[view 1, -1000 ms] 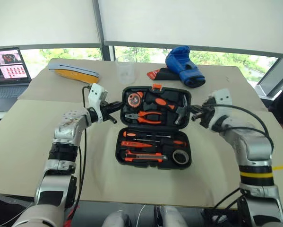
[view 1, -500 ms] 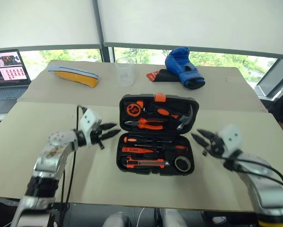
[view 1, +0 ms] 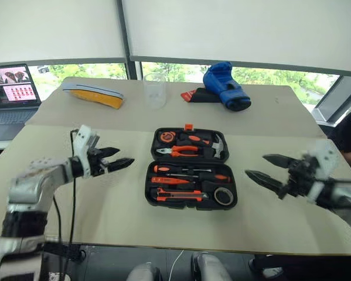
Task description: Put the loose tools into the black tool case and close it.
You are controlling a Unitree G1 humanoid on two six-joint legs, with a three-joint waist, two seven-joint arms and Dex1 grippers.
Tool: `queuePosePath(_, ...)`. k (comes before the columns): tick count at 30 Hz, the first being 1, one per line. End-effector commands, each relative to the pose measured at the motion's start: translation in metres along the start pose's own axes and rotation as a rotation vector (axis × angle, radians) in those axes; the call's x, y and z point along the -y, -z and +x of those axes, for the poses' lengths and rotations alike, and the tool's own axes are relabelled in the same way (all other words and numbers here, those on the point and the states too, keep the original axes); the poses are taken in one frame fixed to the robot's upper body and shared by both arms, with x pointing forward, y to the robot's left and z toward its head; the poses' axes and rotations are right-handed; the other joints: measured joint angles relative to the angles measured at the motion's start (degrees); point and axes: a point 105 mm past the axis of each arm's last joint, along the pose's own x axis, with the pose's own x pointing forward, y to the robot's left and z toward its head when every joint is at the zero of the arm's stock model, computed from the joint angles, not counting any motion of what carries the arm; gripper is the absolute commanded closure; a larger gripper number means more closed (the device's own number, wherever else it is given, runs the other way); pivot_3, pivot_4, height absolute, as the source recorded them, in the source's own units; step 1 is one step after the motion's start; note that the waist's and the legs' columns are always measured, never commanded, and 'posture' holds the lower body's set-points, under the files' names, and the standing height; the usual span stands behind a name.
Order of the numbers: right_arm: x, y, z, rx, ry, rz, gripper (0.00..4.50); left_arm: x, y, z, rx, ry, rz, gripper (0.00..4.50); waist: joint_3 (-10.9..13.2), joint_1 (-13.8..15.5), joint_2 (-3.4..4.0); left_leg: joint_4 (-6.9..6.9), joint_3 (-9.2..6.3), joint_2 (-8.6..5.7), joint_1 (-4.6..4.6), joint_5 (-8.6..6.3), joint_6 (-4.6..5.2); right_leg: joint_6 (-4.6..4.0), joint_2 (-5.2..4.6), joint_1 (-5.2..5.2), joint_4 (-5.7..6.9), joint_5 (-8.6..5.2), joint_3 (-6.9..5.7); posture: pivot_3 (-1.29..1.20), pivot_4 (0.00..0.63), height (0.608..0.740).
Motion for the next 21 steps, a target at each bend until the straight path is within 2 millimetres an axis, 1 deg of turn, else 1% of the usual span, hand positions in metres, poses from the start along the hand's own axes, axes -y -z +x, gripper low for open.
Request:
queuePosePath(1,0.014,-0.002,0.027,-0.035,0.053,0.099,0.05,-0.005,-0.005,0.025,-0.034,-0.022,-0.085,0.0,0.0,0.1,0.01,0.03,0.01,0.0,-0.04,0.11,-0.19,-0.07,0.06,-0.01,0.0,0.04,0.0,0.0,0.15,0.738)
queuePosePath(2,0.021,-0.002,0.035,-0.043,0.076,0.131,0.05,-0.006,-0.008,0.032,-0.033,-0.021,-0.105,0.0,0.0,0.0,0.01,-0.02,-0.04,0.0,-0.3,0.14,-0.21,-0.47,0.06,-0.19,-0.06,0.28,-0.05,0.0,0.15,0.738)
queuePosePath(4,0.035,-0.003,0.052,-0.053,0.131,0.185,0.05,-0.005,-0.013,0.049,-0.037,-0.023,-0.131,0.0,0.0,0.0,0.01,0.11,-0.05,0.01,-0.54,0.16,-0.2,-0.49,0.18,-0.3,-0.09,0.29,-0.11,0.0,0.15,0.738)
queuePosePath(9,0.063,-0.001,0.077,-0.092,0.243,0.238,0.05,-0.007,-0.023,0.076,-0.034,-0.04,-0.19,0.0,0.0,-0.2,0.01,-0.05,-0.12,-0.04,-0.93,0.11,-0.07,-0.35,0.09,-0.49,-0.22,0.36,-0.49,0.0,0.15,0.738)
queuePosePath(11,0.071,0.001,0.084,-0.108,0.27,0.253,0.05,-0.007,-0.025,0.083,-0.034,-0.041,-0.204,0.0,0.0,-0.3,0.02,-0.08,-0.1,-0.11,-1.19,0.1,-0.06,-0.3,-0.02,-0.71,-0.26,0.33,-0.61,0.0,0.15,0.738)
queuePosePath(15,0.078,0.007,0.095,-0.128,0.287,0.287,0.05,-0.005,-0.028,0.097,-0.025,-0.049,-0.217,0.0,0.0,-0.7,0.03,-0.04,0.01,-0.21,-1.53,0.12,-0.1,-0.28,-0.15,-0.96,-0.23,0.31,-1.0,0.0,0.15,0.738)
queuePosePath(16,0.079,0.009,0.096,-0.133,0.289,0.291,0.28,-0.005,-0.028,0.099,-0.022,-0.048,-0.216,0.51,0.0,-0.7,0.03,0.0,0.03,-0.21,-1.56,0.14,-0.13,-0.28,-0.17,-0.95,-0.22,0.31,-1.11,0.0,0.15,0.738)
queuePosePath(17,0.079,0.009,0.097,-0.133,0.289,0.293,0.55,-0.004,-0.028,0.101,-0.02,-0.046,-0.216,0.7,0.0,-0.8,0.03,0.01,0.03,-0.2,-1.58,0.17,-0.19,-0.28,-0.2,-0.95,-0.22,0.31,-1.17,0.0,0.15,0.738)
queuePosePath(18,0.08,0.01,0.098,-0.134,0.291,0.292,0.8,-0.002,-0.028,0.103,-0.018,-0.039,-0.217,1.14,0.0,-0.9,0.03,0.01,0.04,-0.2,-1.57,0.21,-0.25,-0.29,-0.2,-0.94,-0.19,0.31,-1.18,0.0,0.15,0.738)
queuePosePath(19,0.08,0.01,0.099,-0.131,0.29,0.295,1.1,0.0,-0.027,0.106,-0.02,-0.026,-0.217,1.47,0.0,-0.9,0.03,0.01,0.02,-0.2,-1.57,0.25,-0.33,-0.29,-0.21,-0.94,-0.17,0.31,-1.19,0.0,0.15,0.738)
queuePosePath(21,0.079,0.01,0.101,-0.129,0.286,0.289,1.79,0.003,-0.026,0.108,-0.022,-0.012,-0.214,2.21,0.0,-1.0,0.04,0.01,0.03,-0.17,-1.55,0.32,-0.46,-0.34,-0.2,-0.93,-0.12,0.34,-1.19,0.0,0.15,0.738)
